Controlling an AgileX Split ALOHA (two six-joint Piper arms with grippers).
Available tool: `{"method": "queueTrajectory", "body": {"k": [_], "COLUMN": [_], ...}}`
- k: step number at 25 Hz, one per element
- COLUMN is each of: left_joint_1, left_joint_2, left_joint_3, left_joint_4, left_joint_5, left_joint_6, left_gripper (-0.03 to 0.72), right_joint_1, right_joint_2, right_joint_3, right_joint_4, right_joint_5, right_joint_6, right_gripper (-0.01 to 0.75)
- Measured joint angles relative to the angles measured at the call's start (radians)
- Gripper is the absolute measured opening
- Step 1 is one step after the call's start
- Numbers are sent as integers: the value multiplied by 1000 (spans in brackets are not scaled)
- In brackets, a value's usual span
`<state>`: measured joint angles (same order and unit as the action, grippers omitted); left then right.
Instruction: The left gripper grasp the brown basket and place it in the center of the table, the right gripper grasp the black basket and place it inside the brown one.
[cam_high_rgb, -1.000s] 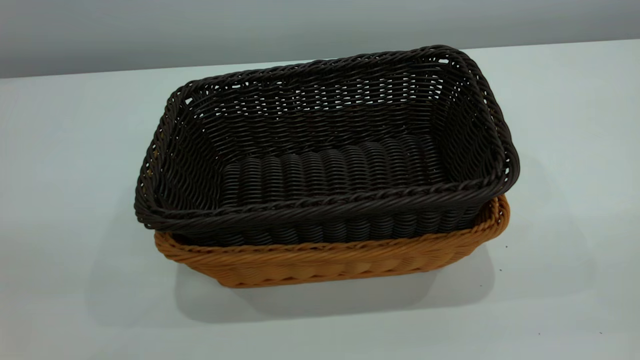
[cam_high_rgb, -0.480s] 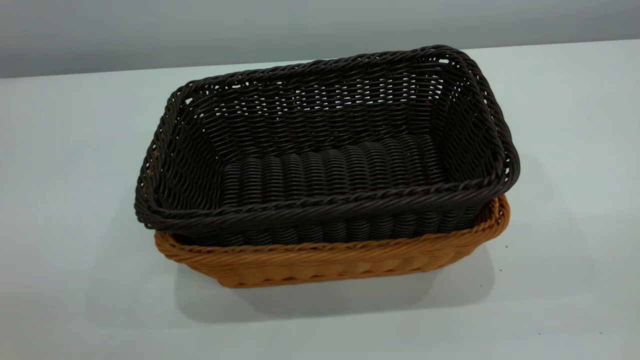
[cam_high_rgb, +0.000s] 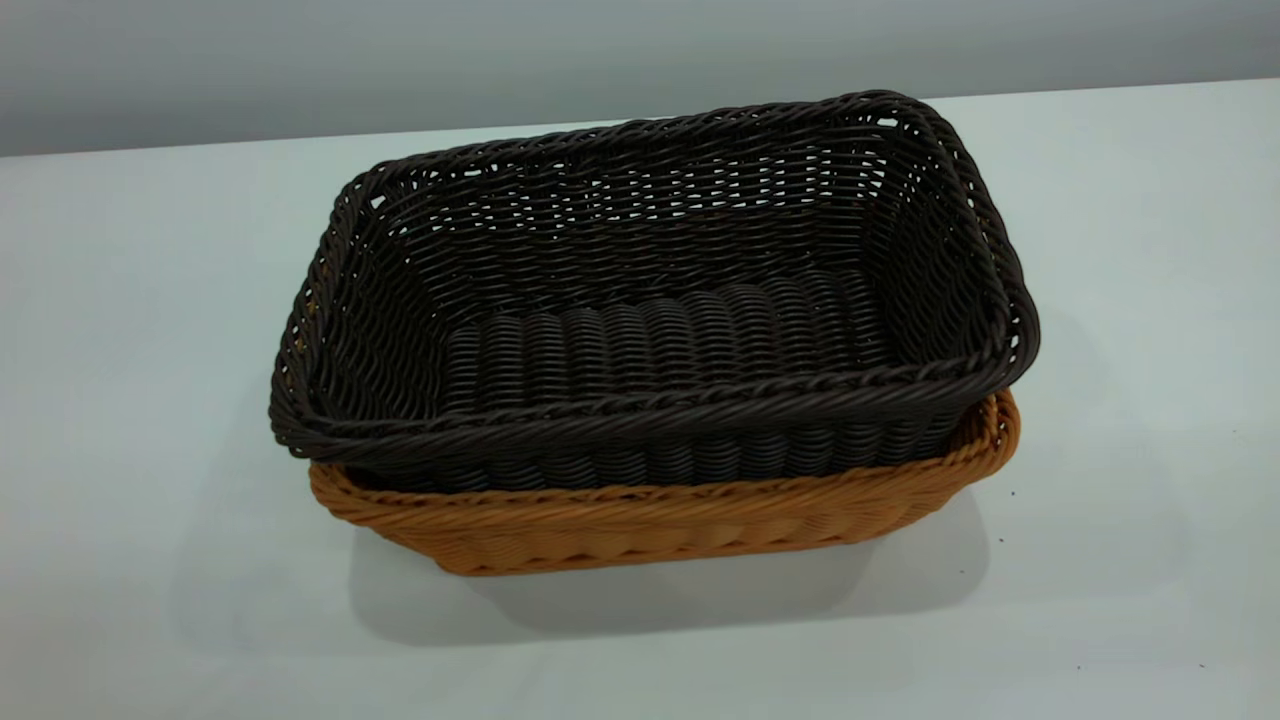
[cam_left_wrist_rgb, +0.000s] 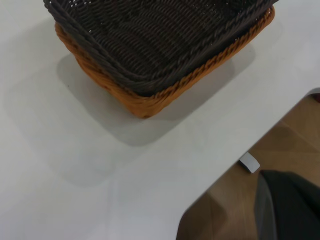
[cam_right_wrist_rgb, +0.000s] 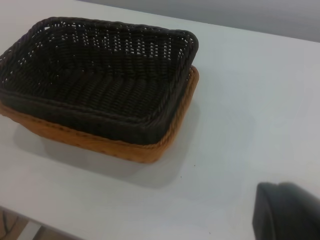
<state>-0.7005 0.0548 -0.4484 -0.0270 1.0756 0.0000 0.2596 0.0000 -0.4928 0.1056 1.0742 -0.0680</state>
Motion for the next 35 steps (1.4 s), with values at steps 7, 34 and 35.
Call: {"method": "queueTrajectory", "body": {"k": [7, 34, 35], "left_joint_1": [0, 731, 731], "left_joint_2": [0, -56, -56], "left_joint_3": [0, -2, -2], "left_joint_4": [0, 4, 4], "left_joint_5": [0, 1, 1], "left_joint_6": [0, 0, 0], "left_gripper": [-1, -1, -1], "right_joint_1": [-131, -538, -538], "right_joint_2": [0, 0, 0], "right_joint_3": [0, 0, 0], "right_joint_4": [4, 15, 15], "right_joint_5": [0, 1, 1], "right_joint_6": [3, 2, 1], "right_gripper": [4, 4, 4]}}
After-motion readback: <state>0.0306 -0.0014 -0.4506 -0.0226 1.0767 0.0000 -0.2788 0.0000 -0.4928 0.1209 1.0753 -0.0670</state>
